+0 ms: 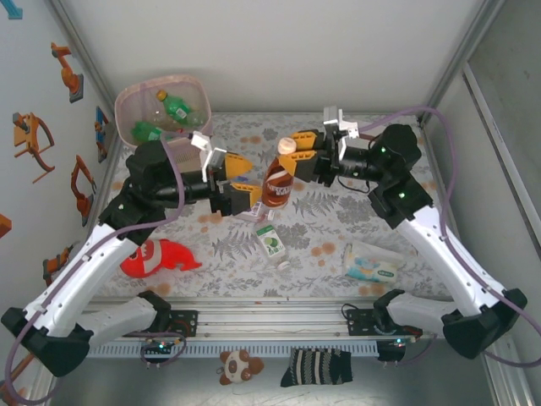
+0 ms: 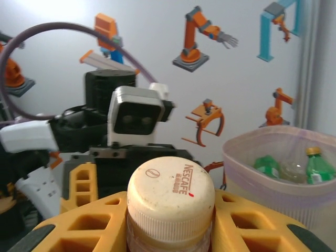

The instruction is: Put the plastic bottles in the bin

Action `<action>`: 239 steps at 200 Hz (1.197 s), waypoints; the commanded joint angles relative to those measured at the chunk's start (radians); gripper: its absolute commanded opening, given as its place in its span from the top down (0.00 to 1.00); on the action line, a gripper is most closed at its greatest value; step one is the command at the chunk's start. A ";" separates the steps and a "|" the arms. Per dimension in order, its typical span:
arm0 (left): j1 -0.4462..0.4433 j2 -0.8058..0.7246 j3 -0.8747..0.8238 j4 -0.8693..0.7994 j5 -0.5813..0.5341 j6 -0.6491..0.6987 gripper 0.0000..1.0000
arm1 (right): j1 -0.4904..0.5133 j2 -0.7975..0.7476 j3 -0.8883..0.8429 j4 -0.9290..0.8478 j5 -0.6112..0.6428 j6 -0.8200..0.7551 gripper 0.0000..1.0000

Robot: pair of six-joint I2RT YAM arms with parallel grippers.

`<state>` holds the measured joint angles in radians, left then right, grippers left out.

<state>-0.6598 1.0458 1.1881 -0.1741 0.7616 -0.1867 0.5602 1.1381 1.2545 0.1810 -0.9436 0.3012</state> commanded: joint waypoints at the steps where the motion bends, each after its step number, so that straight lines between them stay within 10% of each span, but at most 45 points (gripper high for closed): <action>1: -0.045 0.039 0.068 0.033 0.096 0.055 0.12 | 0.028 -0.037 0.054 -0.103 -0.044 -0.064 0.87; 239: -0.182 0.177 0.217 -0.083 0.168 0.190 0.50 | 0.087 -0.109 0.126 -0.176 0.101 -0.056 0.86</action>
<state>-0.8352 1.2217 1.3750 -0.2436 0.9169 -0.0181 0.6430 1.0515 1.3441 0.0017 -0.8780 0.2642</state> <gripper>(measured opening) 0.555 0.343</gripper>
